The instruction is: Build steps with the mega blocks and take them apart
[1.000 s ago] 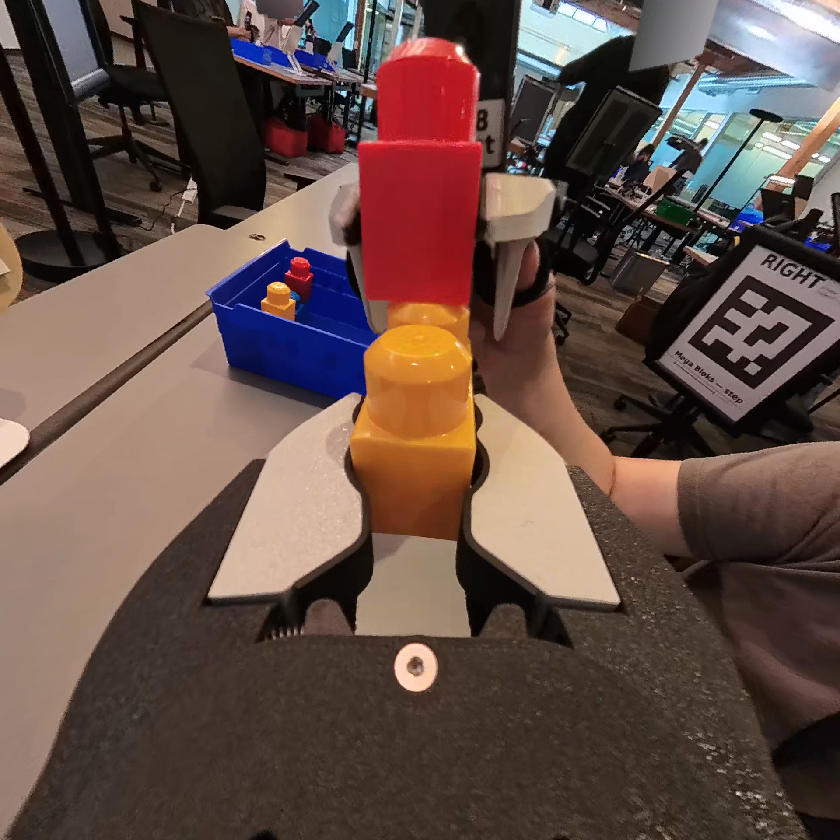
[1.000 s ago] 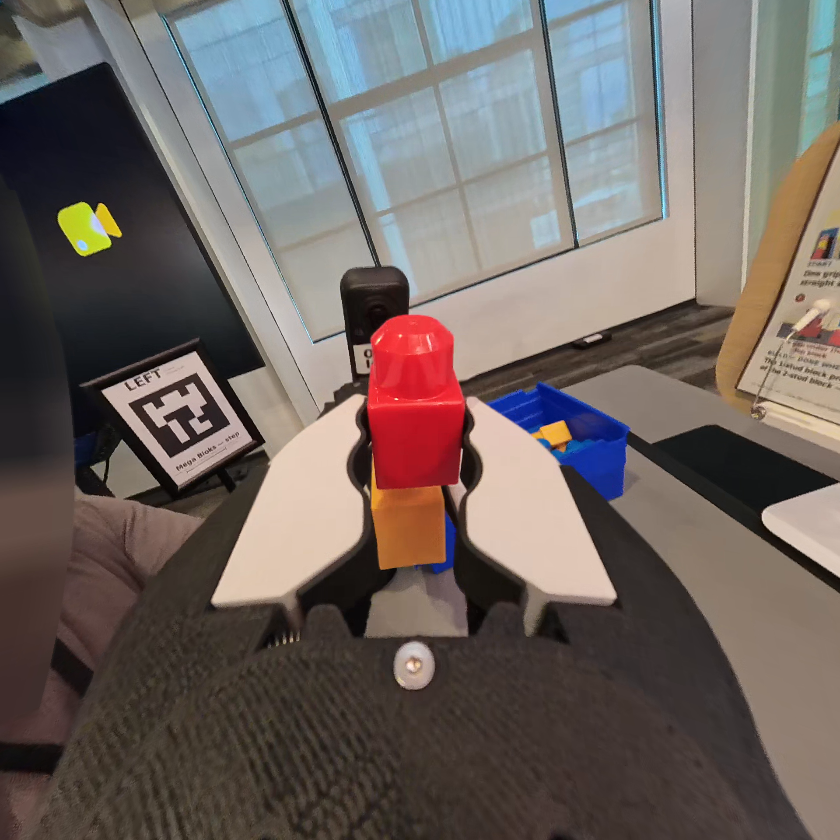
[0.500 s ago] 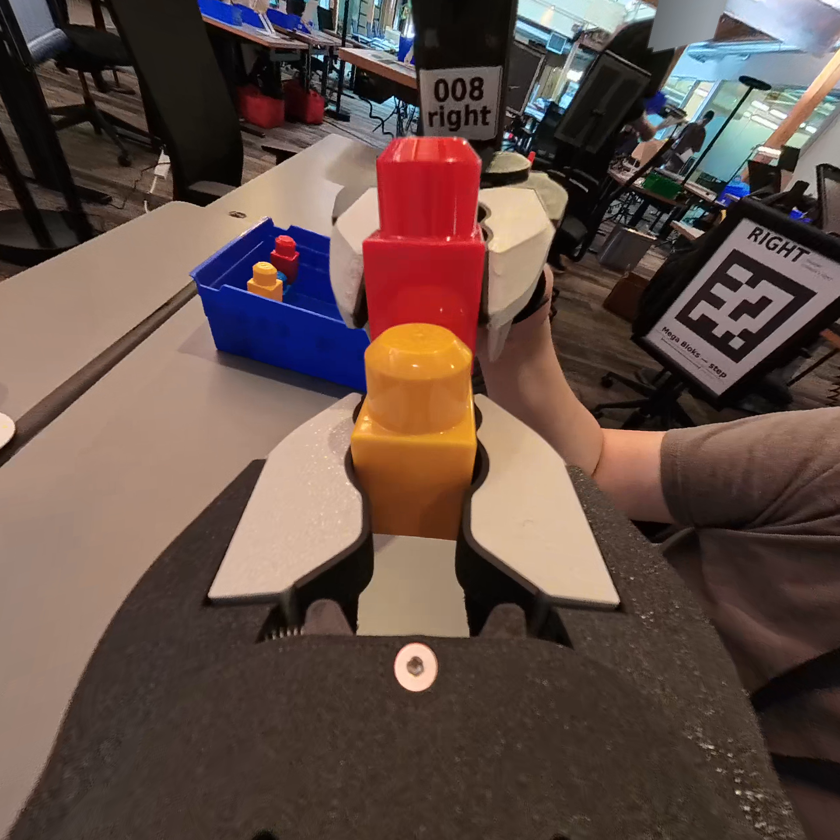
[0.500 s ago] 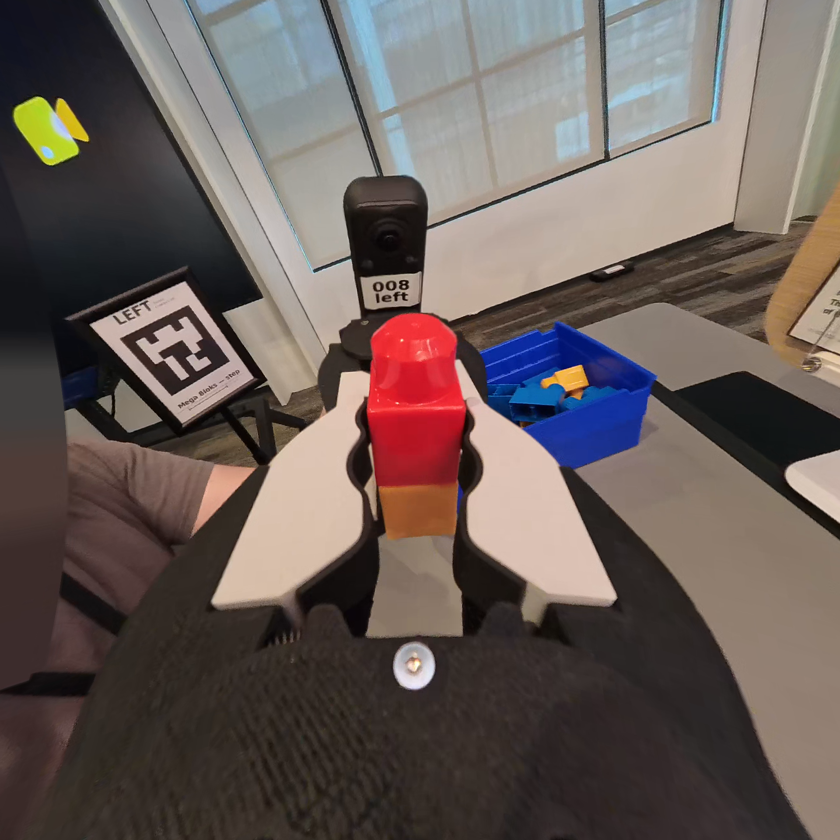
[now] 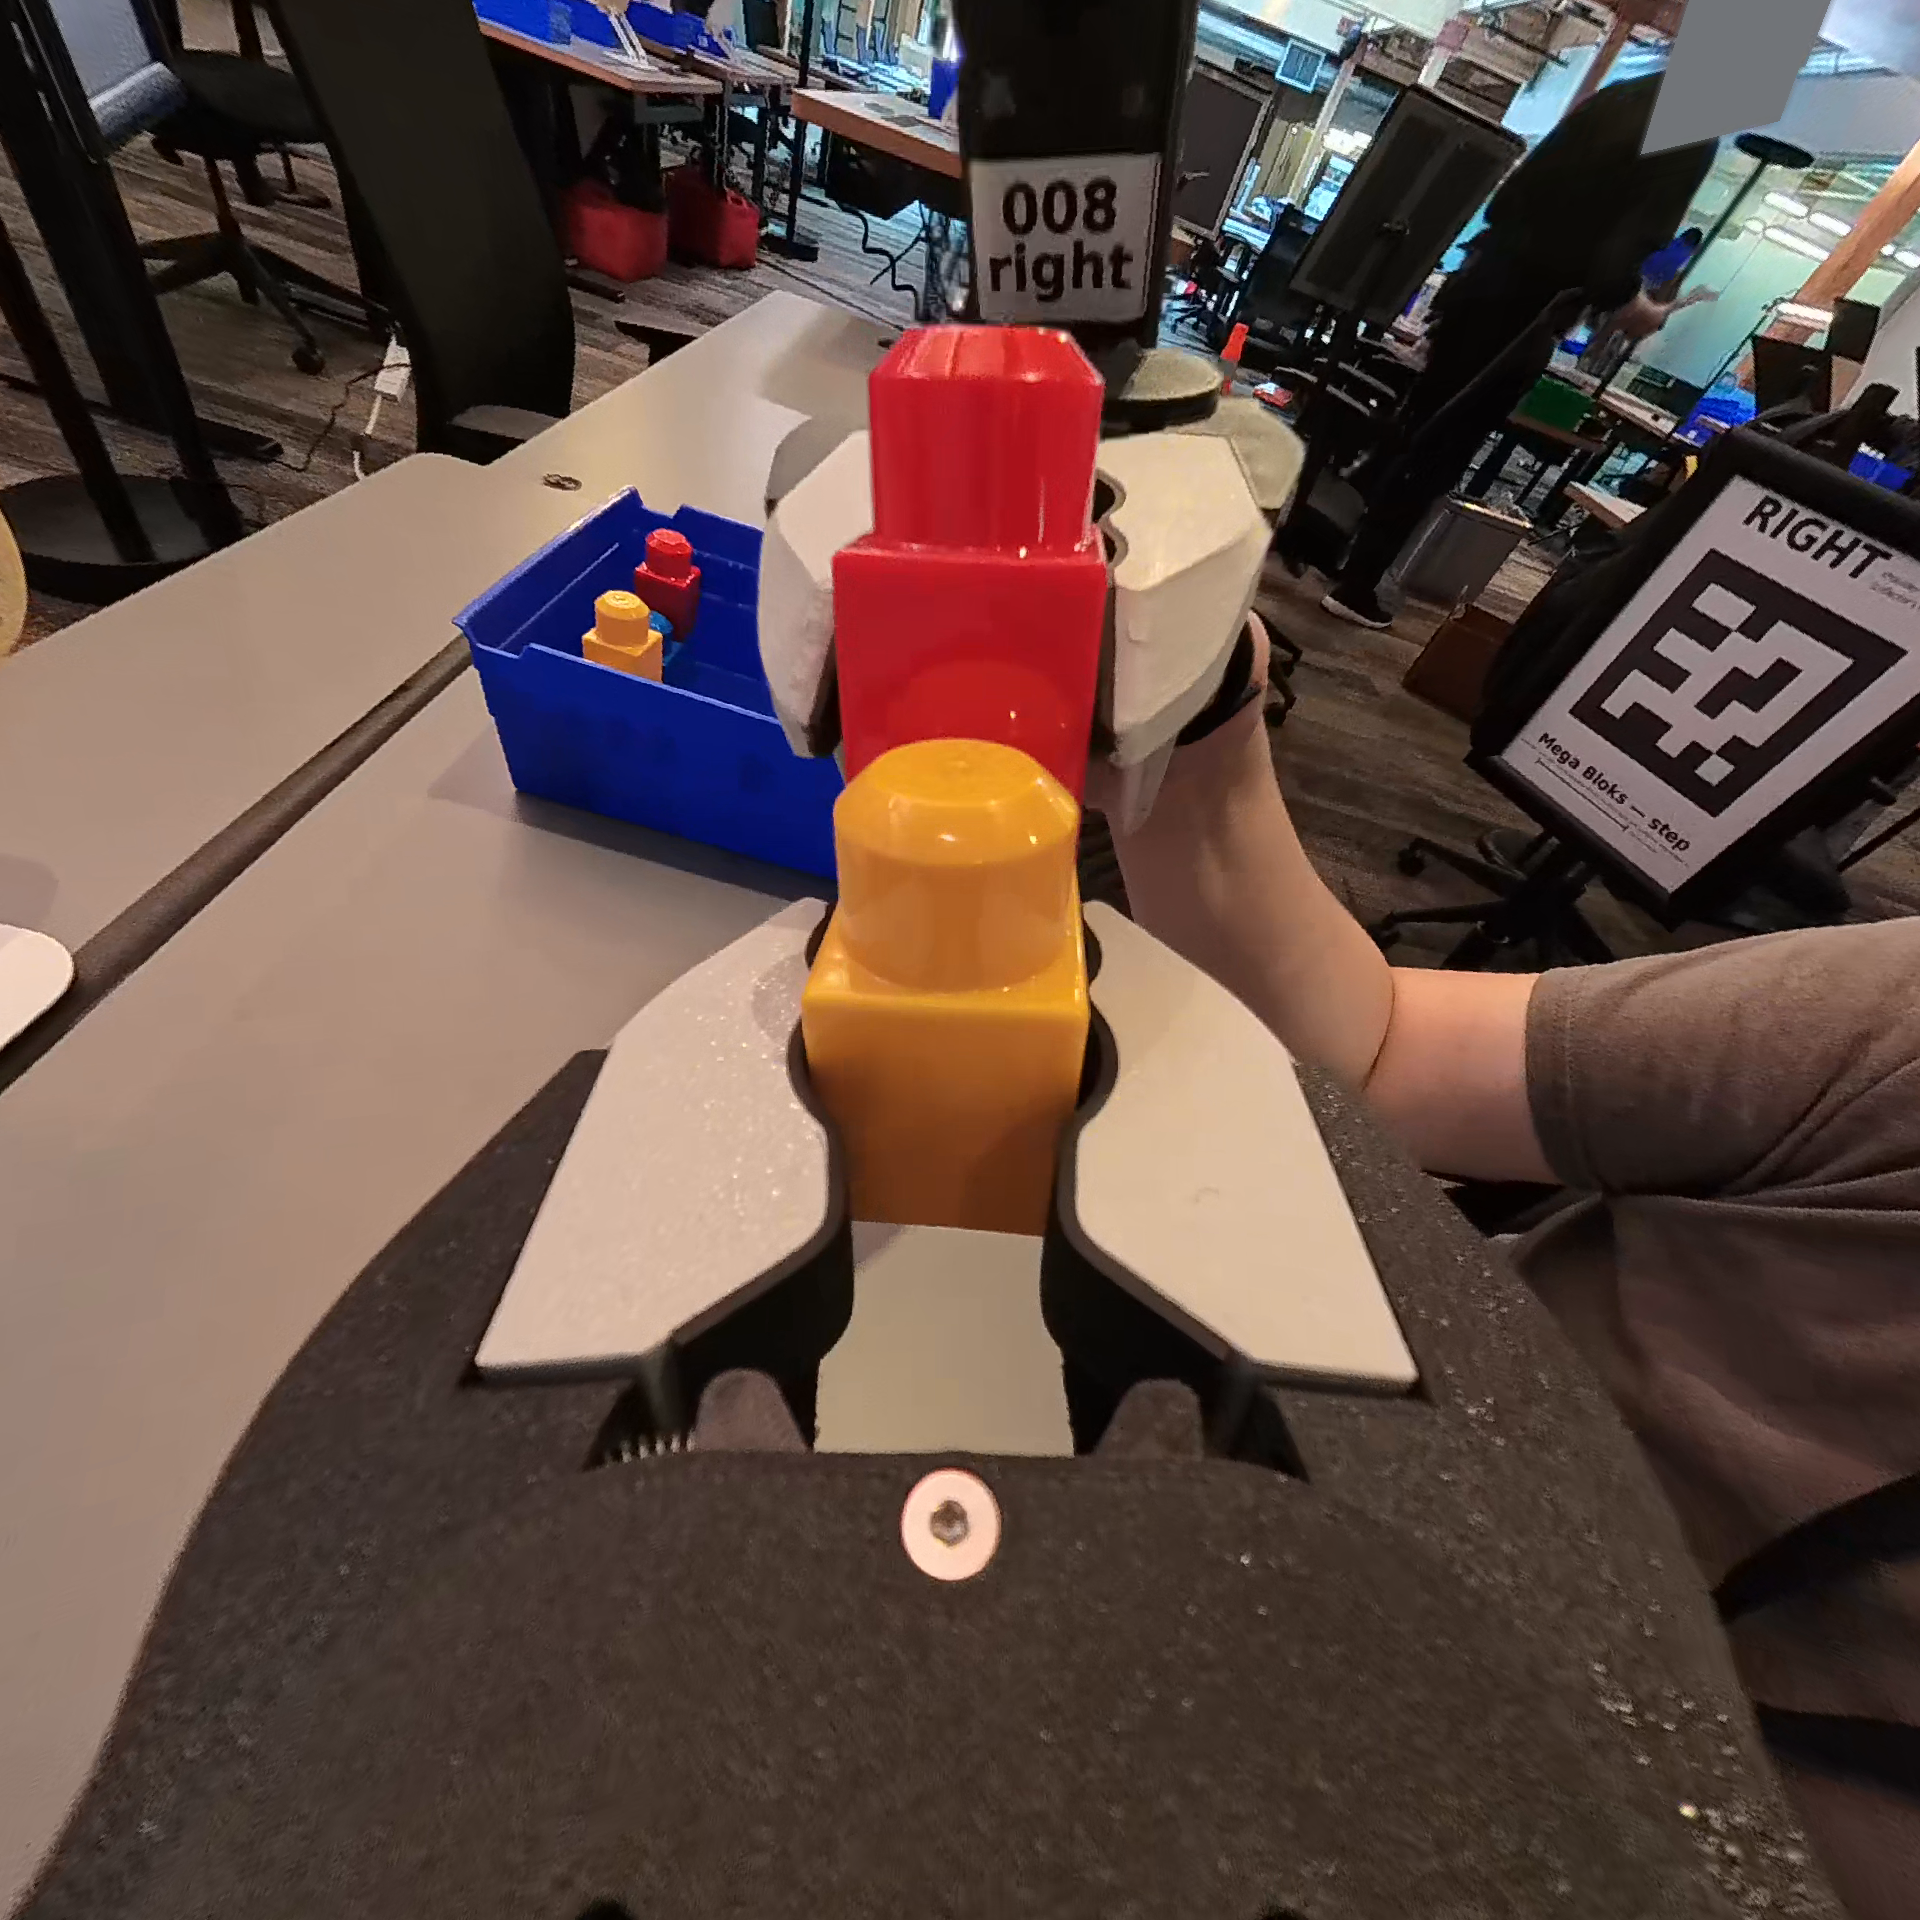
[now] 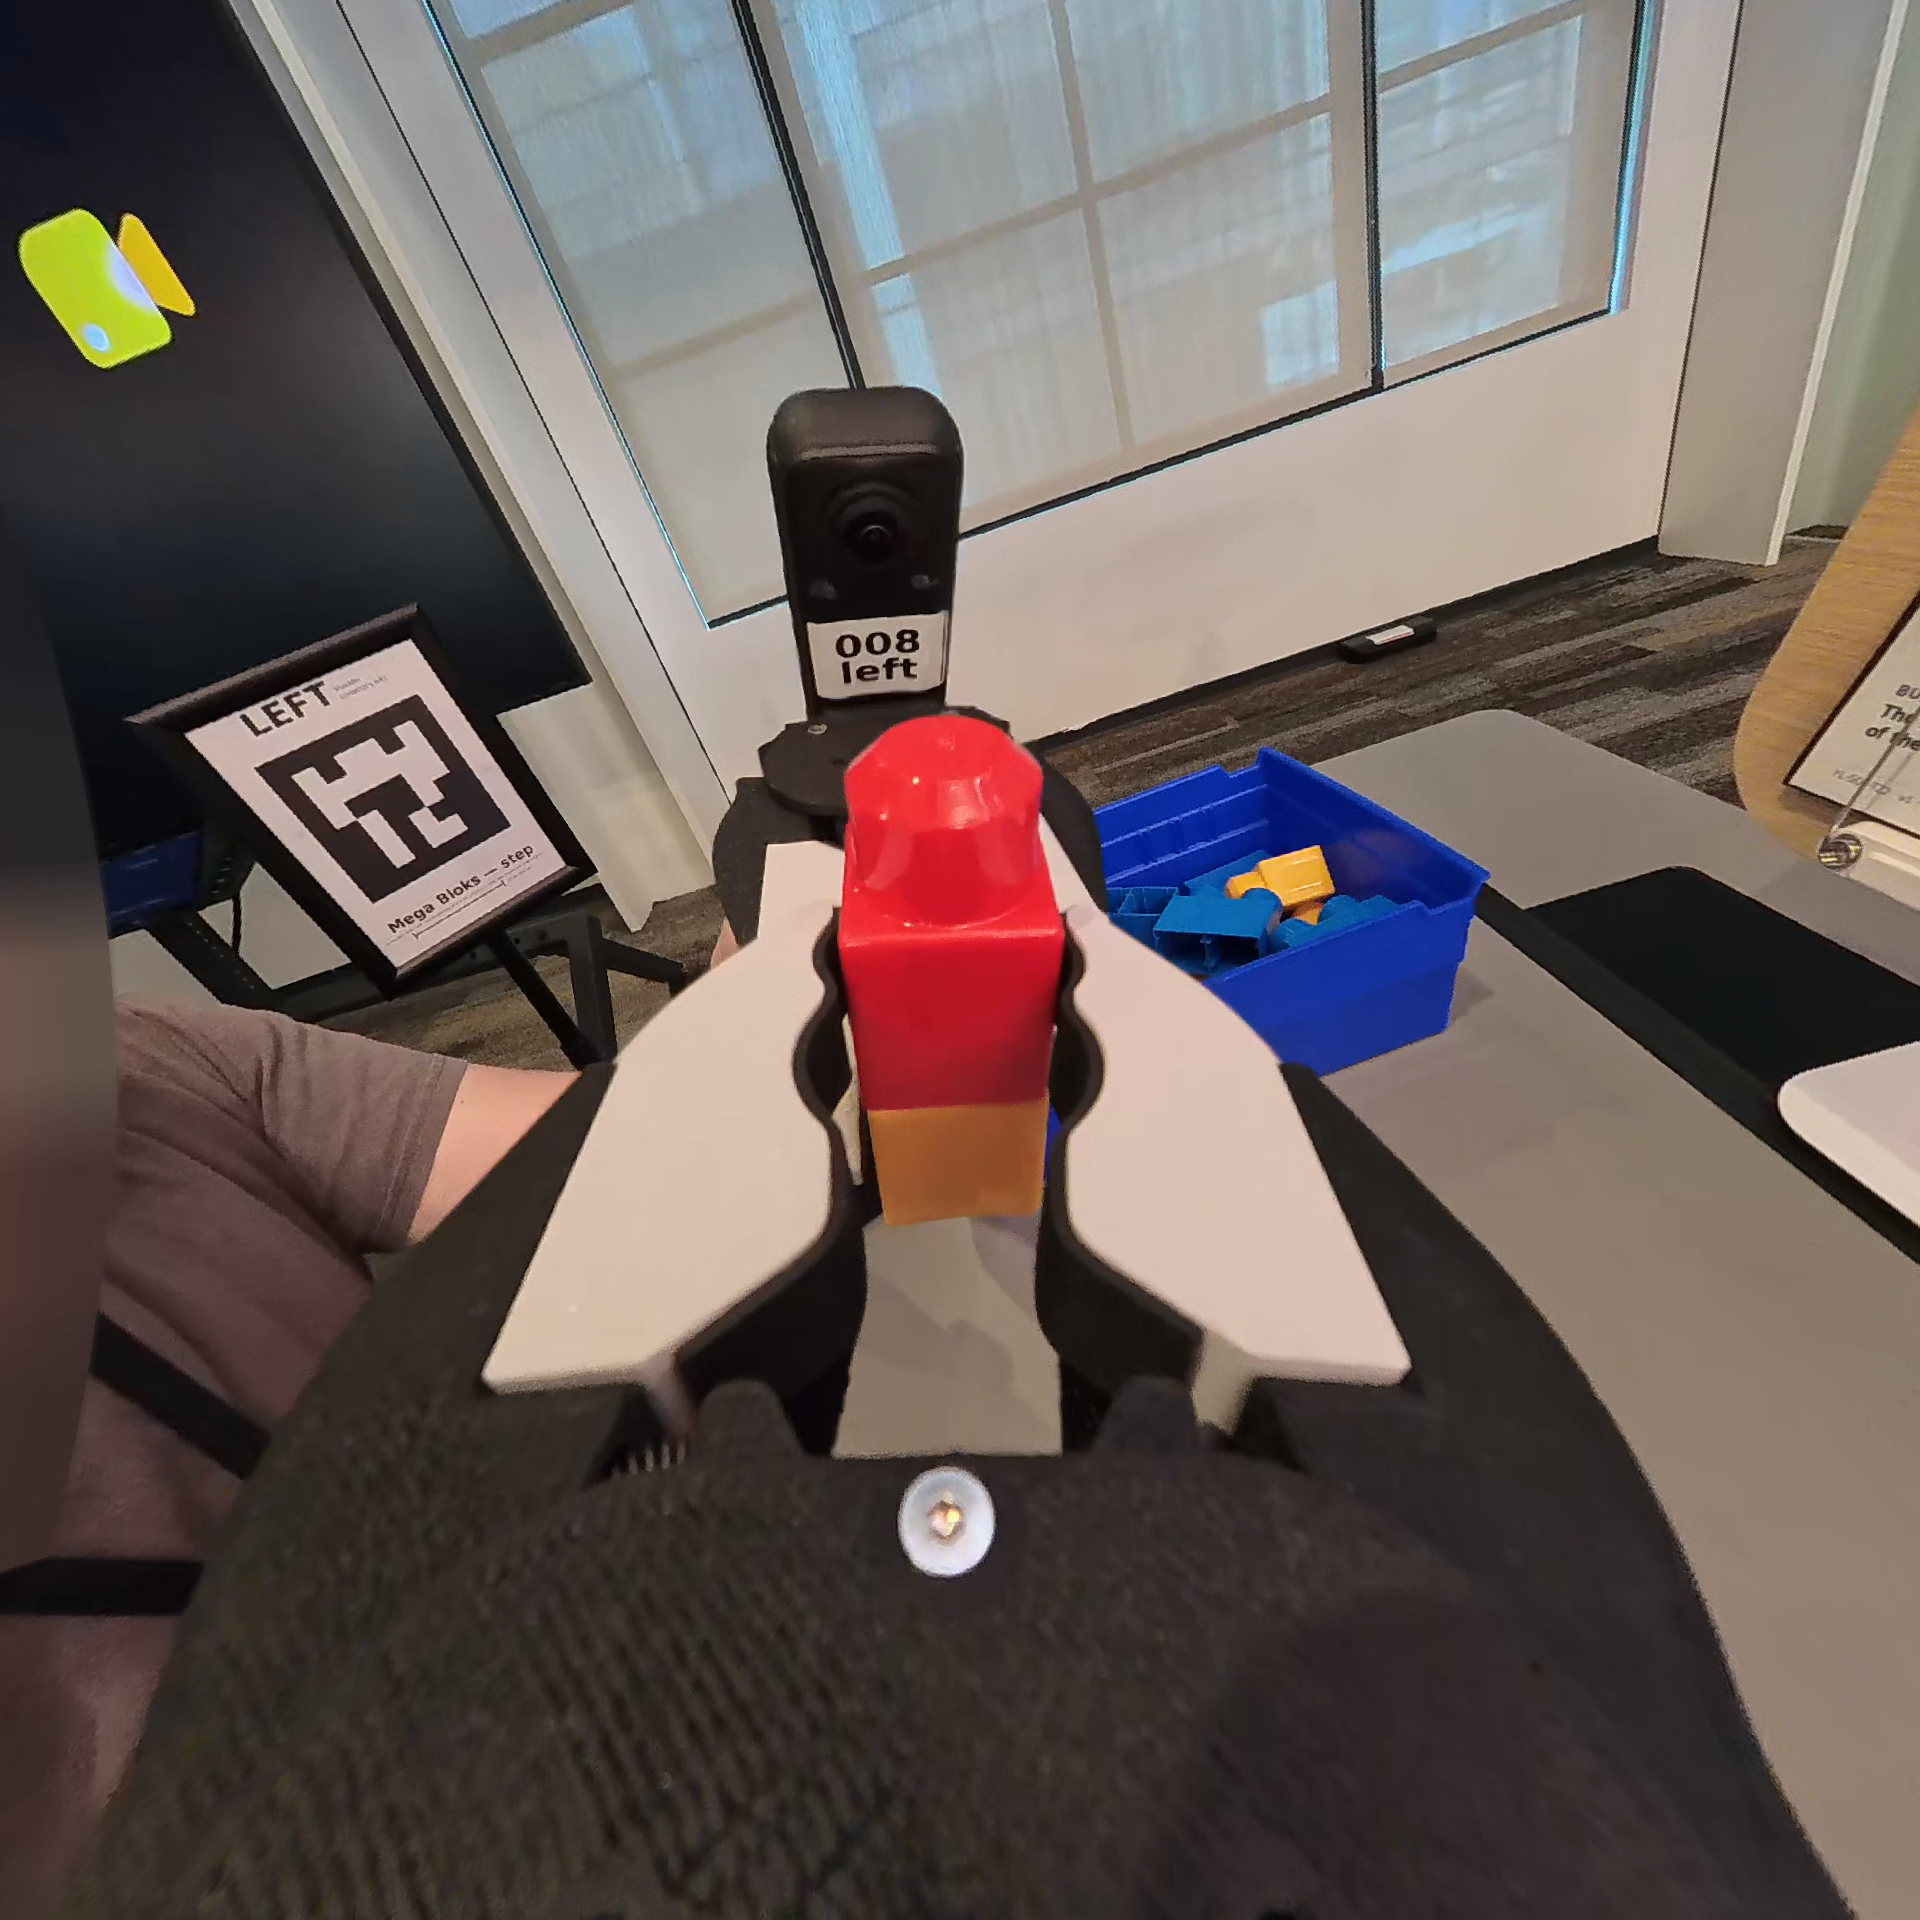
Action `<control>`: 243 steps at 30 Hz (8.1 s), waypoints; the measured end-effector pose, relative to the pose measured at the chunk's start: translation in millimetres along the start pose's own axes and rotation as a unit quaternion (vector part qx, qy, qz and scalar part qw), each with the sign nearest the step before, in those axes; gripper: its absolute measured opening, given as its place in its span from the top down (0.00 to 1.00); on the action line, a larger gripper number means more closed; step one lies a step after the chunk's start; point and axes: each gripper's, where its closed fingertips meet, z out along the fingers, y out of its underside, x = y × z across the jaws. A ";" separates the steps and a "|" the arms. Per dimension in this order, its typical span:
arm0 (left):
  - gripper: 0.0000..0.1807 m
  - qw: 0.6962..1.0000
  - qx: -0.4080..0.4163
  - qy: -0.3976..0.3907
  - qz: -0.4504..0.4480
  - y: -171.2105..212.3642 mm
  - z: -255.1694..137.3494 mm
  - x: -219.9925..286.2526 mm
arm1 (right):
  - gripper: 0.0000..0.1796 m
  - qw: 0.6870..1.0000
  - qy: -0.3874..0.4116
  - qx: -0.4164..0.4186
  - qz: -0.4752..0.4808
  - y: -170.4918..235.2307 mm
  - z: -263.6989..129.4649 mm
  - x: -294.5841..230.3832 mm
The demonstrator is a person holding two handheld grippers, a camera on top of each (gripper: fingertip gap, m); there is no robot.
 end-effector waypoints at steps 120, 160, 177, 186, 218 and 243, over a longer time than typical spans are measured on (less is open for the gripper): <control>0.67 0.719 -0.389 -0.491 -0.301 183.2 -237.8 -97.0 | 0.65 0.917 0.172 -0.038 -0.357 -12.5 -60.3 -1.9; 0.79 0.956 -0.052 0.108 -0.267 39.7 -12.9 -1.8 | 0.71 0.501 0.253 -0.065 -0.825 91.5 -0.7 2.8; 0.71 0.964 -0.013 -0.115 -0.238 37.0 -91.5 -65.8 | 0.80 0.986 0.043 -0.090 -0.136 106.3 13.8 23.9; 0.74 0.912 -0.173 -0.296 -0.226 107.3 -192.1 -77.4 | 0.80 0.940 0.004 -0.184 0.287 196.7 16.6 70.3; 0.69 0.813 -0.346 -0.425 -0.198 192.7 -195.9 -172.7 | 0.72 0.952 0.065 -0.223 0.200 200.0 -3.2 106.3; 0.71 0.787 -0.288 -0.457 -0.298 188.8 -187.9 -175.6 | 0.72 0.945 0.069 -0.271 0.167 212.6 -1.6 100.1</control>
